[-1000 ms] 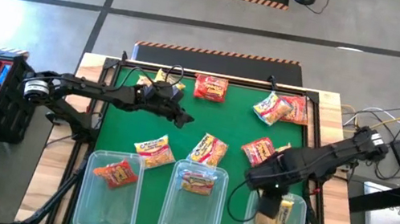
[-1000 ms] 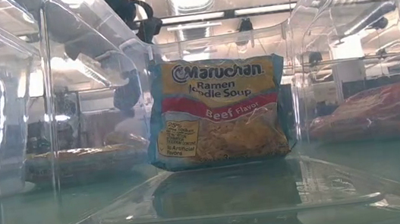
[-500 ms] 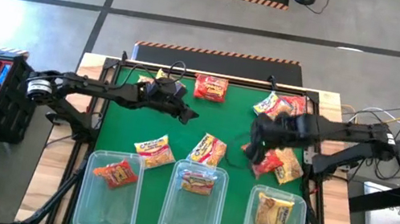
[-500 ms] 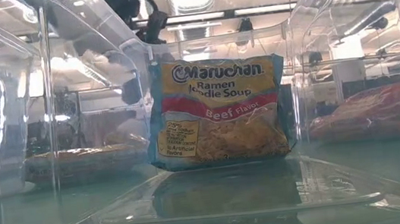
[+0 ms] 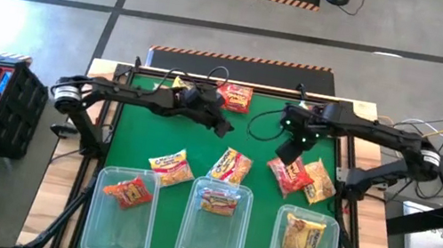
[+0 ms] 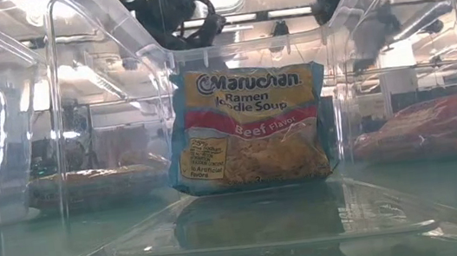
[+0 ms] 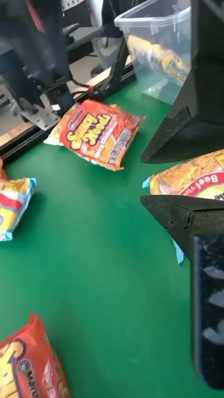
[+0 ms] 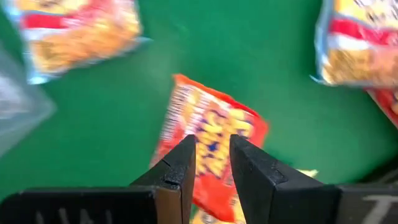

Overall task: Sort Maruchan noodles
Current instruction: Put the orange noodle pack into the left transparent bin

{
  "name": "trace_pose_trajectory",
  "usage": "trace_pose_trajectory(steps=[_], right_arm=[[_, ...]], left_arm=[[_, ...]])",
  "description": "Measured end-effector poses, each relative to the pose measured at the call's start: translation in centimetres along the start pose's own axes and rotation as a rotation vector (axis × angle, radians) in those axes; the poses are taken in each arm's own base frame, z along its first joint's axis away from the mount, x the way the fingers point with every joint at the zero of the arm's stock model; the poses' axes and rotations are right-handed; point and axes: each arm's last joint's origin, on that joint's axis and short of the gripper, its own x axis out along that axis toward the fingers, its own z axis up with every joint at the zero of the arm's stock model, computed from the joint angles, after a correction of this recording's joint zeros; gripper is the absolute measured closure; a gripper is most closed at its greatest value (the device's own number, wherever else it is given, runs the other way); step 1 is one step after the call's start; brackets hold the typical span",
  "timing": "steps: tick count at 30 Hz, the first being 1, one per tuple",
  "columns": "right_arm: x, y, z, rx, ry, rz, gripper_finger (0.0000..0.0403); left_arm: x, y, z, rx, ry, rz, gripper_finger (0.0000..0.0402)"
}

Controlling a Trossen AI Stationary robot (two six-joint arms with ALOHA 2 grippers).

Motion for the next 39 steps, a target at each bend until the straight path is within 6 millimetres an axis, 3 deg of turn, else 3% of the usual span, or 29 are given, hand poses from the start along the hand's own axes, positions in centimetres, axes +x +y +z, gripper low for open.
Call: trace_pose_trajectory(steps=[5,12,18,26,33,39], right_arm=[[2.6,-1.6,-0.5,0.063,0.078,0.169,0.0316],[5.6,-1.0,0.1,-0.063,0.004,0.442,0.0316],[7.2,-0.4,2.3,-0.085,-0.179,0.515,0.0316],[9.7,-0.1,3.6,-0.011,-0.142,0.514,0.0316],[10.1,-0.2,3.5,0.0,-0.106,0.499,0.0316],[8.6,-1.1,1.0,0.041,0.021,0.395,0.0316]], left_arm=[[0.2,0.5,-0.5,-0.015,0.018,0.015,0.0328],[0.2,0.7,-1.1,-0.025,0.11,-0.029,0.0328],[0.0,1.6,-2.4,-0.057,0.249,0.051,0.0328],[0.0,1.7,-4.3,-0.083,0.322,0.127,0.0328],[0.3,1.3,-4.5,-0.073,0.277,0.138,0.0328],[0.4,0.8,-4.2,-0.064,0.242,0.098,0.0328]])
